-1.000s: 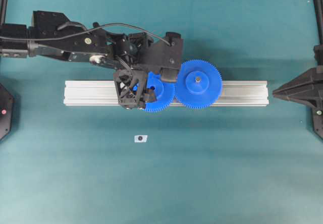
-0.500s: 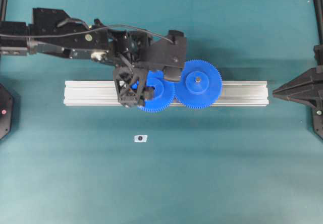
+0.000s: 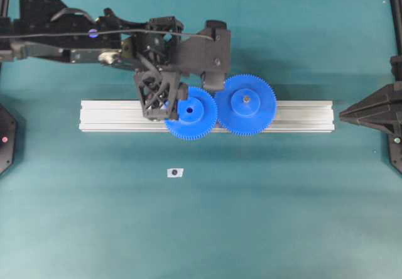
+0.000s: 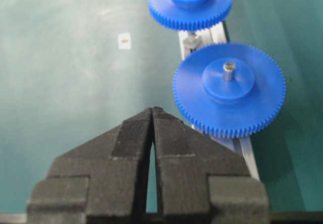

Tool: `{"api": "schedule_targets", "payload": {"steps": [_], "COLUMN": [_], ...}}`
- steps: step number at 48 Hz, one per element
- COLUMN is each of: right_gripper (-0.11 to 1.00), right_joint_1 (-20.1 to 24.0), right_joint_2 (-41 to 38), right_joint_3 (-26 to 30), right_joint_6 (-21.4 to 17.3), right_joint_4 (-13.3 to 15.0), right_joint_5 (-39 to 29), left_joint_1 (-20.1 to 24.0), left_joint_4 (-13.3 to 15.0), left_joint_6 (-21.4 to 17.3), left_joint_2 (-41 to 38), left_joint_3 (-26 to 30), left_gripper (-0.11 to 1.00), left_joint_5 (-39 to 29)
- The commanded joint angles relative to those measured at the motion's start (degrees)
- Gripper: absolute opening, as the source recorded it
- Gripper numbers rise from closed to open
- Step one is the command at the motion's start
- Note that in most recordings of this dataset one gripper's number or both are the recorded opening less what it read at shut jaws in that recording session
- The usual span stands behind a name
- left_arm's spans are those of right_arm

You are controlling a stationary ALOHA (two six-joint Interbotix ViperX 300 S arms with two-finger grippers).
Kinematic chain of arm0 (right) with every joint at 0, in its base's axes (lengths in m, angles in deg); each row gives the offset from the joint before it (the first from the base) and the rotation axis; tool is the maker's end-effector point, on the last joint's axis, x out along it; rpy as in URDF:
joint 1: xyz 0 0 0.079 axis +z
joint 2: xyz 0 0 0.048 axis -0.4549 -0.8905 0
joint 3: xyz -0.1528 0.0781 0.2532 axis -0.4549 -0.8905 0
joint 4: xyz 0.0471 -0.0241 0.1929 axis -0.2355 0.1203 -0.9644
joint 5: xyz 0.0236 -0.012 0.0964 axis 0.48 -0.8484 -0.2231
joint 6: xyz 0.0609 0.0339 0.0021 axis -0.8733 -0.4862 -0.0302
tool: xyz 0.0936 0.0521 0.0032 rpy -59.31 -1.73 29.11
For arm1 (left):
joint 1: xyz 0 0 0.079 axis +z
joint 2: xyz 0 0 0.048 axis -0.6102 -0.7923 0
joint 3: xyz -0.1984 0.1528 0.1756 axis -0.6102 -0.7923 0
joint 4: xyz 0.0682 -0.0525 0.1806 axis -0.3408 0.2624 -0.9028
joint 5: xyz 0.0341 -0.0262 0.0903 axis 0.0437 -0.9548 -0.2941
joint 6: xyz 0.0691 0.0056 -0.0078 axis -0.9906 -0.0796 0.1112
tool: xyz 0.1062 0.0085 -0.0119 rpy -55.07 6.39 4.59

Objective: Find the location of the shaft and insert the small gear.
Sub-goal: 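Open the left gripper to release the gear onto the shaft, then push the gear down the shaft with the left gripper tips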

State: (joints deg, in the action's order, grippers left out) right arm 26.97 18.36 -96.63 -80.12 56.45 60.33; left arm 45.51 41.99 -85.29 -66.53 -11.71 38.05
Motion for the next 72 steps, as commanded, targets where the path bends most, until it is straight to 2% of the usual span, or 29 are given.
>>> {"api": "schedule_targets", "payload": {"steps": [1,5,8,27,44,58,72], "right_gripper": [0.07,0.07,0.07,0.07,0.07,0.07,0.07], "right_joint_1": [-0.2,-0.2,-0.2,-0.2,-0.2,-0.4,-0.4], "right_joint_2": [-0.4,-0.4,-0.4,-0.4,-0.4,-0.4,-0.4], "right_joint_3": [0.5,0.5,0.5,0.5,0.5,0.5,0.4], "right_joint_6": [-0.4,-0.5,-0.4,-0.5,-0.5,-0.5,-0.5], "right_joint_4": [0.0,0.0,0.0,0.0,0.1,0.0,0.0], "right_joint_5": [0.5,0.5,0.5,0.5,0.5,0.5,0.8], "left_joint_1": [-0.9,-1.1,-1.1,-1.1,-3.4,-2.8,-2.8], "left_joint_4": [-0.1,-0.2,-0.2,-0.1,-0.1,-0.2,-0.2], "left_joint_6": [0.0,-0.1,-0.1,0.2,0.3,-0.1,-0.1], "left_joint_2": [2.2,2.4,2.4,-1.4,-5.4,-2.0,-0.6], "left_joint_3": [0.9,0.8,0.9,-2.3,-2.0,2.5,2.4], "left_gripper": [0.21,0.05,0.0,0.0,0.0,0.0,0.0], "left_joint_5": [0.0,0.0,0.1,4.6,4.2,3.8,1.4]}}
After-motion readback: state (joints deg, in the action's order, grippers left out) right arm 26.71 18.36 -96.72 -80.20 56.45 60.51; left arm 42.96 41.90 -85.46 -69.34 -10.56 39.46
